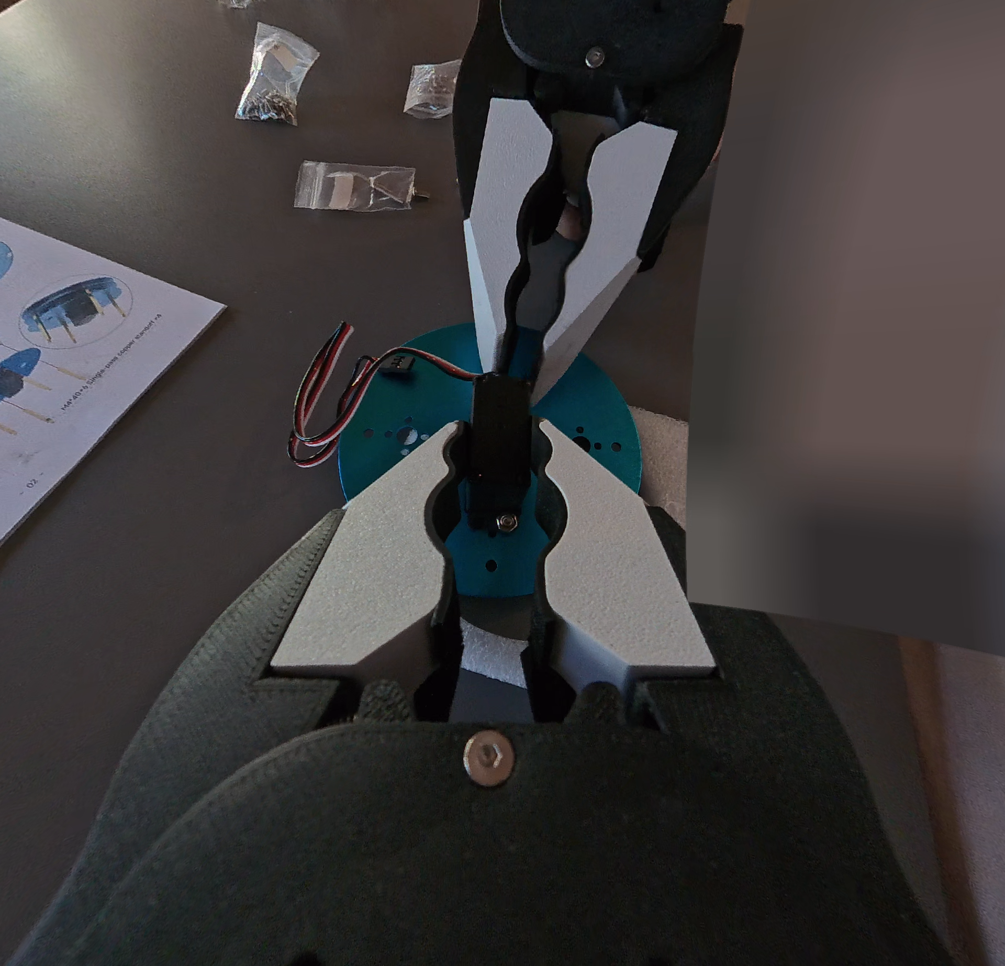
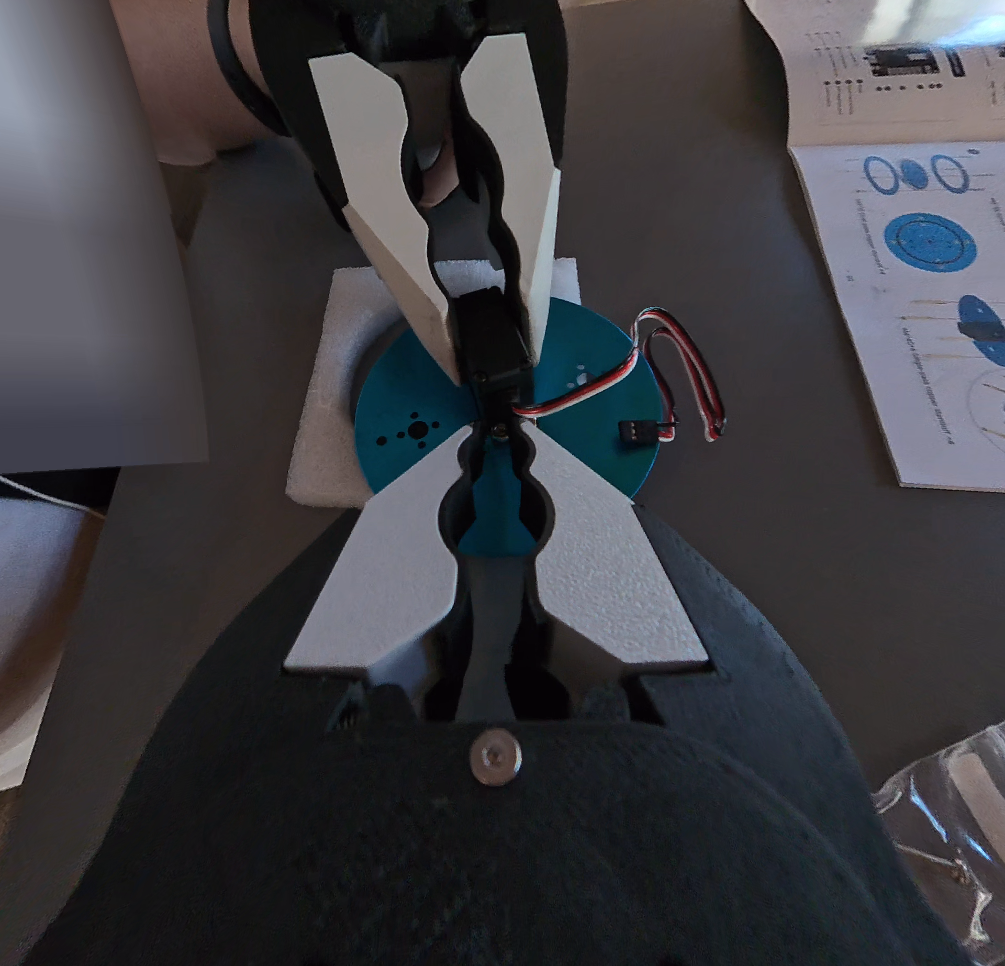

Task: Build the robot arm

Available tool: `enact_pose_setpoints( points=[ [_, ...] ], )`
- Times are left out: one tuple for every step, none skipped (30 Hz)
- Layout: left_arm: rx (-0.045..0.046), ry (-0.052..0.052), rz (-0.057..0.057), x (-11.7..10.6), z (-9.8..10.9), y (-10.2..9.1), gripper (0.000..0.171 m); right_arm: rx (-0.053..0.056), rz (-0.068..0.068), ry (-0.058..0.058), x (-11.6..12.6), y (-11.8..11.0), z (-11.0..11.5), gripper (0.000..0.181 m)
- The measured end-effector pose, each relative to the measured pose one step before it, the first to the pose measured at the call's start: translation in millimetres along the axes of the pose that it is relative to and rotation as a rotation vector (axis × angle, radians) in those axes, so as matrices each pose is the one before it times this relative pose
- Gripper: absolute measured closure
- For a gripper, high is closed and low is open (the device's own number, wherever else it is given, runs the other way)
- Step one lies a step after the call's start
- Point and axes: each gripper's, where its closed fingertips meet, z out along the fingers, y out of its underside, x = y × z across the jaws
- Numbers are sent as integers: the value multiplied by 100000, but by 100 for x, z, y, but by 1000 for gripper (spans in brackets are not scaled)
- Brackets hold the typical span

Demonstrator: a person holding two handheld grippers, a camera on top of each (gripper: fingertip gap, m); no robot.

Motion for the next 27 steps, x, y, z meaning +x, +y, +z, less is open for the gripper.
enact_pose_setpoints(
  points=[
    [174,100,-181,-8,10,-3,149,-666,-324,-176,21,129,6,171],
    [116,91,-133,-6,3,-15,149,-185,69,485,130,42,-28,173],
    [54,94,-82,-4,11,-2,149,-221,-191,-436,-22,31,-37,172],
    [20,79,-34,5,6,-6,149,76,-520,148,47,-3,-24,173],
    [4,67,-40,-2,-2,0,149,153,-432,-131,-5,-46,14,173],
    [9,60,5,-7,3,8,149,84,-825,-524,-100,-45,-9,172],
    [58,3,-1,1,4,-8,149,-328,-1613,-147,-101,41,-37,170],
    [32,-17,4,5,3,8,148,-775,-1414,249,-58,92,-36,167],
    [4,-25,26,3,-4,3,149,-66,-757,262,-41,-10,-26,167],
    [12,-16,39,-5,1,-2,149,319,70,298,-11,-53,-1,167],
    [56,42,-41,-6,6,1,149,116,466,329,35,-18,10,167],
    [82,81,-150,-4,-6,5,148,-441,-346,1069,132,43,-40,168],
    [55,68,-130,5,1,-7,148,-978,-828,993,121,122,-49,168],
    [27,12,-36,-5,12,1,148,-849,-496,227,0,131,-25,167],
    [-6,-17,84,6,2,0,148,218,65,-209,-82,19,30,168],
    [13,31,-2,-9,-2,-1,149,530,358,-381,-110,-25,70,168],
    [1,99,-155,-3,-5,0,149,465,129,23,-37,-64,-5,168],
    [106,80,-103,-2,3,-2,148,534,-198,-116,-88,-115,7,168],
    [27,16,-6,2,7,5,148,524,-512,912,21,-133,16,169],
    [-31,-12,19,3,5,0,148,96,-1016,1124,20,-54,25,170],
    [-40,-32,55,-3,4,2,149,-368,-1255,512,-75,23,60,171],
    [-42,37,34,3,-3,6,149,-459,-1275,1181,42,40,22,173],
    [35,87,-162,-4,-3,-4,149,-1240,-1708,1140,67,182,-1,173],
    [46,82,-110,-4,10,-1,149,-174,-1116,512,-5,17,-7,173],
    [36,29,-27,6,2,-5,149,-171,-47,516,13,-7,5,174],
    [-29,-37,-49,-4,10,-3,148,-533,-112,1012,6,0,-6,174],
    [-43,-152,-8,-7,0,6,149,-508,-9,1642,4,-5,-2,174]
  ],
)
